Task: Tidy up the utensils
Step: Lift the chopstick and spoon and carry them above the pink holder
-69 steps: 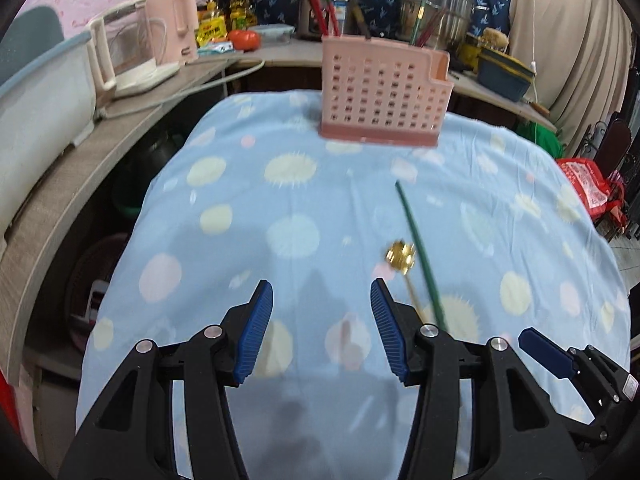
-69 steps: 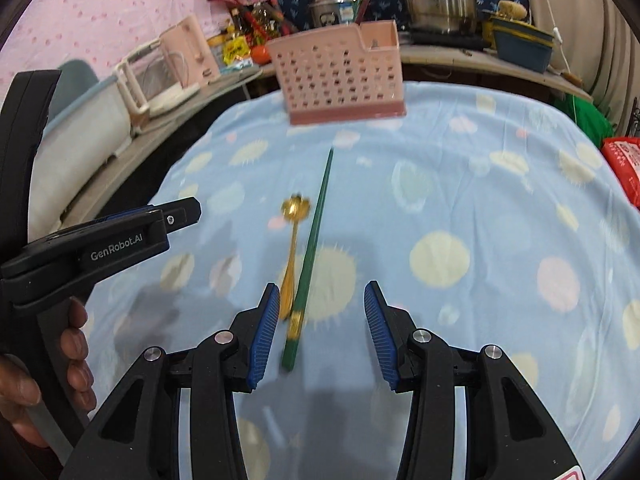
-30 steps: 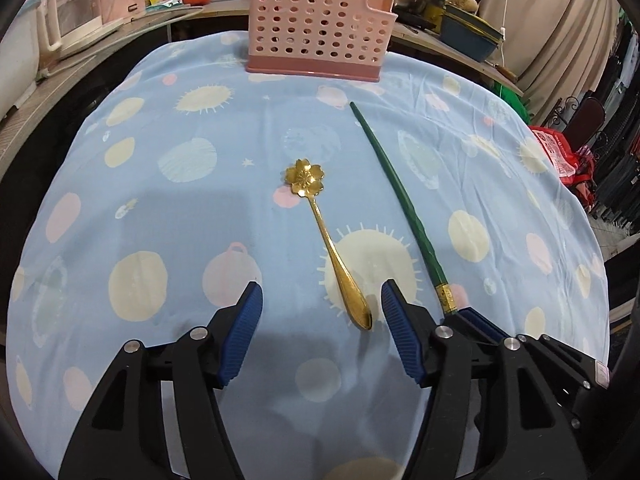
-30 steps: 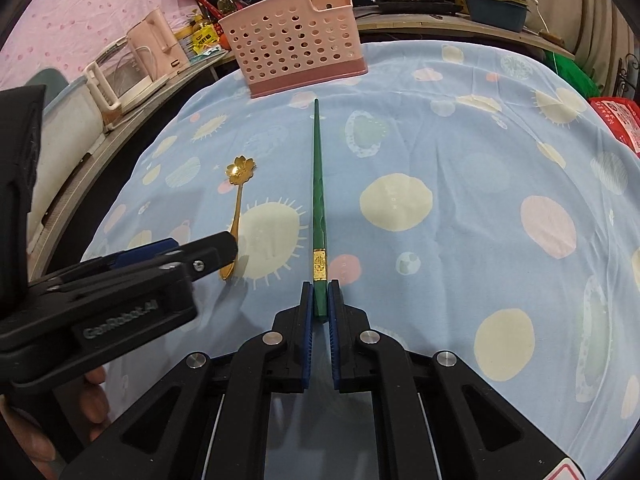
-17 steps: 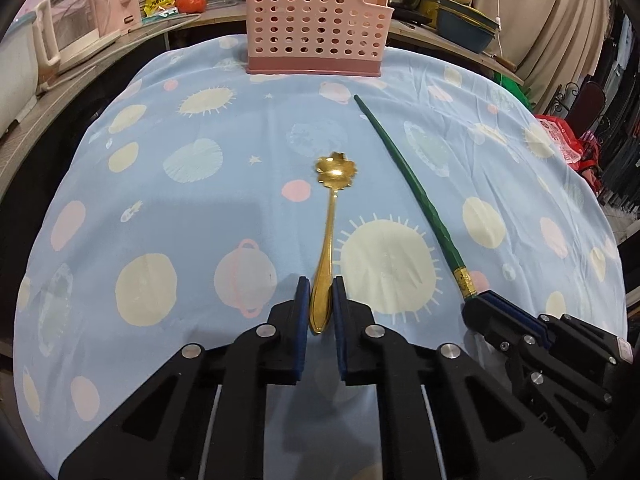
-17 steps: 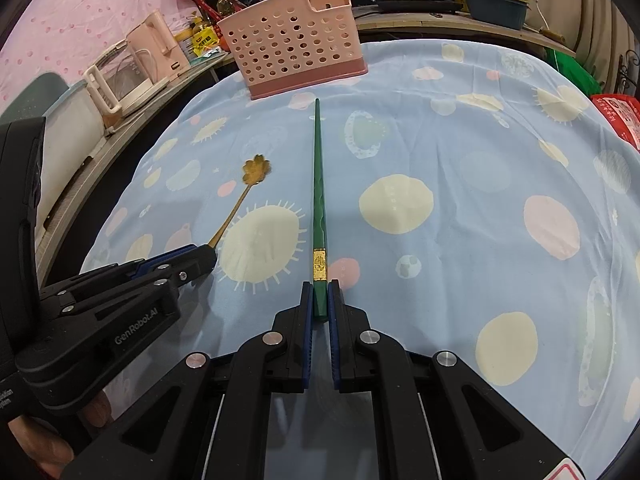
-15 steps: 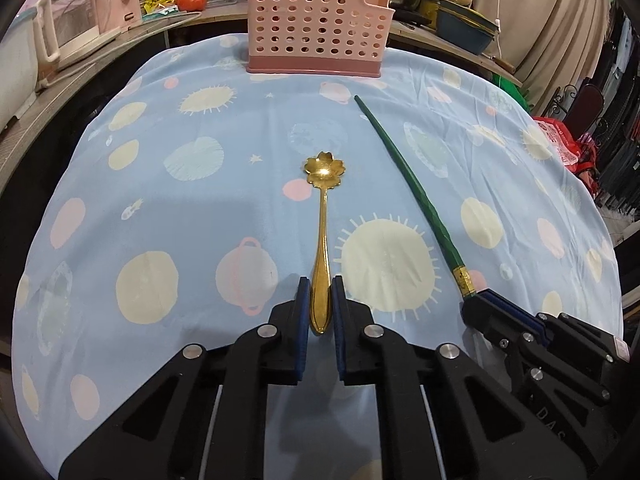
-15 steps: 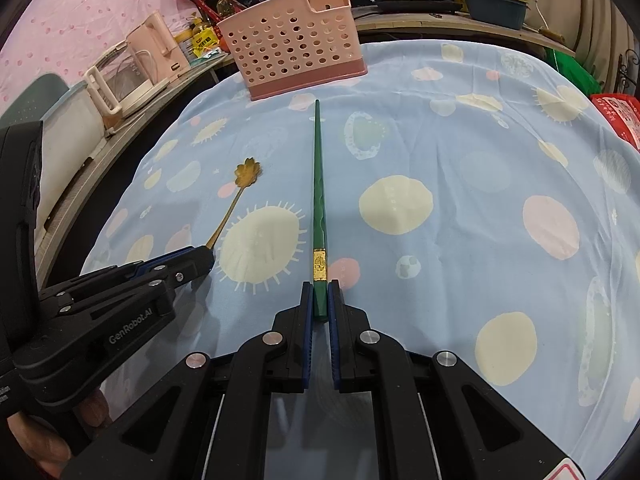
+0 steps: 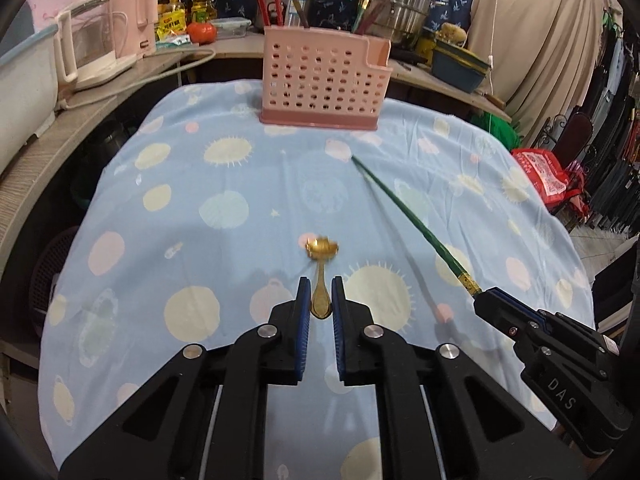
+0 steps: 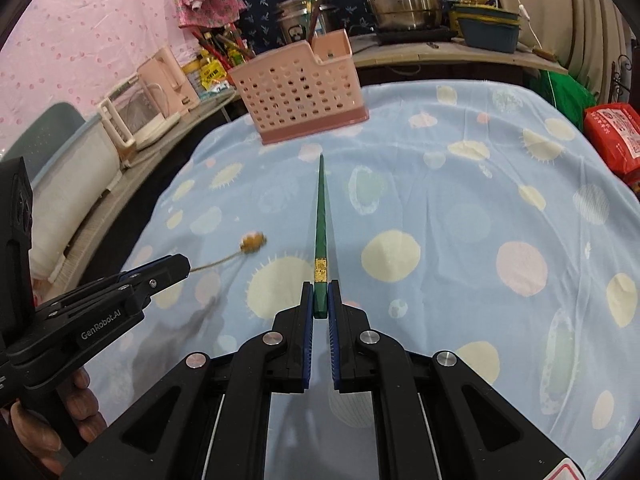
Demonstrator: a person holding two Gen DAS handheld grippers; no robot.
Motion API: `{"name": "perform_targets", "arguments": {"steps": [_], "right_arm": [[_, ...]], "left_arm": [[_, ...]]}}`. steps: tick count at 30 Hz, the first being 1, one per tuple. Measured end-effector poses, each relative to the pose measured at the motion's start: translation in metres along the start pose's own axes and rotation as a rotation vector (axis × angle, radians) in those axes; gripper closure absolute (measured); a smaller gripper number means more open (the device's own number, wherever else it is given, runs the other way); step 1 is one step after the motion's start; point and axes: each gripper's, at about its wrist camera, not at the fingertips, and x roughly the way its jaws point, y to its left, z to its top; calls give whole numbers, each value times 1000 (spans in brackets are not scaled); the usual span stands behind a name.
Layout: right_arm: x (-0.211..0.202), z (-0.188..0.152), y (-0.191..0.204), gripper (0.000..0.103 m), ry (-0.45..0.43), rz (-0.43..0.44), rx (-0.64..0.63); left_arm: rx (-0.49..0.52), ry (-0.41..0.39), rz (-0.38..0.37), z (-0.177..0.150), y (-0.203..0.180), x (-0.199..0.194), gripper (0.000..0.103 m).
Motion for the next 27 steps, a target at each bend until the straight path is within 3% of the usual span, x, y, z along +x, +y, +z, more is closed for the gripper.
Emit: {"name": "perform_targets", "arguments": {"steps": [6,9,20,27], "right_arm": [[-25,20,5,96,-73,18,-3],[-35,31,8,96,-103,24,-9],[-63,69,11,96,-199,46,-21],[-80,108,14,96,-275,47,-37]], "left_arm": [[-6,-59,-16,17,1,-23,94],[-5,-82,-19,26,2,-32,102],[-6,-150,-12,55,11,-52,102],[-1,-209,1,90,16,-66,102]]}}
